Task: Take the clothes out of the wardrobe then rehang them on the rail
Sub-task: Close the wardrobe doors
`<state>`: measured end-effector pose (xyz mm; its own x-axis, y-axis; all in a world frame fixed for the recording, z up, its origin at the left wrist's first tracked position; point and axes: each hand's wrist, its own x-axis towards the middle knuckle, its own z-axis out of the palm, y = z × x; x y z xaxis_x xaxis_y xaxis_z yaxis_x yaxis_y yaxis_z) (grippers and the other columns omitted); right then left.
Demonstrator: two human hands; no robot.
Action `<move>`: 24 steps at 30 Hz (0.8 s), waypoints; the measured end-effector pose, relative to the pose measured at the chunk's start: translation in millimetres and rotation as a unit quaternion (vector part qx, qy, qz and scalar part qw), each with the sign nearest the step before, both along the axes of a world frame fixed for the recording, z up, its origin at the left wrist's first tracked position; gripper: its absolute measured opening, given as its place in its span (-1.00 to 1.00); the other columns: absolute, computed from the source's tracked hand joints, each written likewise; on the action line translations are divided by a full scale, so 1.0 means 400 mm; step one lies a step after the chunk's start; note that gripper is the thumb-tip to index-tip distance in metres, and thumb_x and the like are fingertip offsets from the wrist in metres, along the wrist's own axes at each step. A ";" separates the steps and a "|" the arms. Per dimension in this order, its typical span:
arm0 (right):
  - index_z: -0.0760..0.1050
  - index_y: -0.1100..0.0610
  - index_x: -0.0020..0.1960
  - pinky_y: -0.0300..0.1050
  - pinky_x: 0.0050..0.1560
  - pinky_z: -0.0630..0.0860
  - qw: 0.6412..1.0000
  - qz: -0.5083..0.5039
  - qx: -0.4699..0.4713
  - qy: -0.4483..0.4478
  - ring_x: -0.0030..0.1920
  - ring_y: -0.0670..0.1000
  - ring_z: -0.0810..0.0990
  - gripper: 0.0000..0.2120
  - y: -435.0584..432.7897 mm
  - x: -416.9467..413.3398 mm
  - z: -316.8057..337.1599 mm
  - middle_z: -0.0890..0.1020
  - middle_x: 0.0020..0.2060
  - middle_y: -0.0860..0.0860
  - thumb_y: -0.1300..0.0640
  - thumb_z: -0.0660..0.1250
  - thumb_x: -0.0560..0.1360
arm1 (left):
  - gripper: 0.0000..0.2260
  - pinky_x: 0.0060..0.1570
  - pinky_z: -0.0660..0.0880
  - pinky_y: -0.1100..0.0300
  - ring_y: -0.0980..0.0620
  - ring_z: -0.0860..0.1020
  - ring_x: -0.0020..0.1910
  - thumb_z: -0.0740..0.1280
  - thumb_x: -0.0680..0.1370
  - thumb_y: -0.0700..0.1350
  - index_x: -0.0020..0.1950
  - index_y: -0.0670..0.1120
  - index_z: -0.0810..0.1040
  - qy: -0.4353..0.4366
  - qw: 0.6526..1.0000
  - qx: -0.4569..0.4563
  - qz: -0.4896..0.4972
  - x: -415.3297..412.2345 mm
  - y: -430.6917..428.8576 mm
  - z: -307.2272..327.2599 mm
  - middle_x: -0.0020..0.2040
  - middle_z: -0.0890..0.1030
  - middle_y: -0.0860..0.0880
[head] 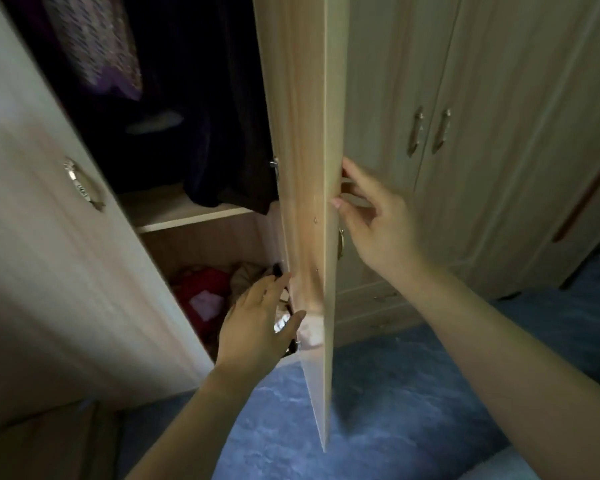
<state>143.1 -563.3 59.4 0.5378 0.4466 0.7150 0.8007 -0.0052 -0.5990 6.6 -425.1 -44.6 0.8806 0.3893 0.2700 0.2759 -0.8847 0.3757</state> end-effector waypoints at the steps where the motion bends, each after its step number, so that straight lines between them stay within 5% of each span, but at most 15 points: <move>1: 0.16 0.08 0.41 -0.47 0.10 0.42 1.000 0.022 -0.003 -0.008 0.15 -0.28 0.49 -0.46 0.017 -0.008 -0.006 0.46 0.23 -0.02 0.27 0.30 0.52 | -0.46 0.17 0.49 0.03 0.01 0.43 0.29 0.18 0.51 0.27 0.45 0.12 0.27 -0.017 1.000 0.001 0.014 -0.010 0.008 0.008 0.40 0.40 0.07; 8: 0.15 0.04 0.45 0.14 0.25 0.46 0.987 0.114 -0.063 -0.096 0.36 0.10 0.39 -0.40 0.237 -0.070 -0.007 0.35 0.40 0.15 0.08 0.33 0.49 | -0.60 -0.05 0.50 0.20 0.08 0.54 0.03 0.34 0.48 0.15 0.25 0.02 0.46 -0.081 0.993 0.008 0.091 -0.077 0.114 0.061 0.12 0.57 0.09; 12: 0.09 -0.02 0.47 0.03 0.29 0.28 0.980 0.094 -0.110 -0.140 0.38 0.17 0.35 -0.27 0.390 -0.103 -0.005 0.20 0.47 0.15 0.13 0.42 0.45 | -0.80 -0.09 0.47 0.31 0.14 0.56 -0.03 0.30 0.54 0.04 0.15 0.09 0.49 -0.098 0.983 -0.049 0.145 -0.119 0.244 0.051 0.02 0.59 0.15; 16: 0.25 0.03 0.46 0.05 0.30 0.24 0.978 0.059 -0.086 -0.181 0.40 0.18 0.31 -0.33 0.544 -0.102 -0.014 0.20 0.48 0.14 0.14 0.45 0.42 | -0.72 -0.18 0.33 0.59 0.27 0.51 -0.05 0.34 0.53 -0.04 0.23 0.08 0.49 -0.128 0.972 -0.112 0.164 -0.138 0.392 0.039 0.03 0.56 0.22; 20: 0.33 0.07 0.41 0.14 0.25 0.45 0.975 0.039 -0.051 -0.211 0.38 0.17 0.35 -0.37 0.687 -0.071 -0.033 0.24 0.46 0.12 0.18 0.47 0.40 | -0.80 -0.19 0.36 0.59 0.27 0.53 -0.12 0.38 0.50 -0.08 0.06 0.16 0.48 -0.159 0.963 -0.162 0.145 -0.126 0.545 0.051 -0.12 0.54 0.25; 24: 0.24 0.03 0.43 0.10 0.35 0.30 0.966 -0.010 -0.058 -0.251 0.40 0.19 0.30 -0.29 0.810 -0.022 -0.043 0.20 0.46 0.10 0.16 0.49 0.37 | -0.81 -0.22 0.36 0.55 0.29 0.53 -0.15 0.36 0.52 -0.08 0.11 0.10 0.54 -0.163 0.963 -0.159 0.143 -0.104 0.694 0.058 -0.12 0.55 0.25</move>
<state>134.3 -239.2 42.2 0.1452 0.5317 0.8344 0.9893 -0.0672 -0.1293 -35.1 -147.4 -21.4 0.6136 0.7125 0.3405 0.3140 -0.6158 0.7226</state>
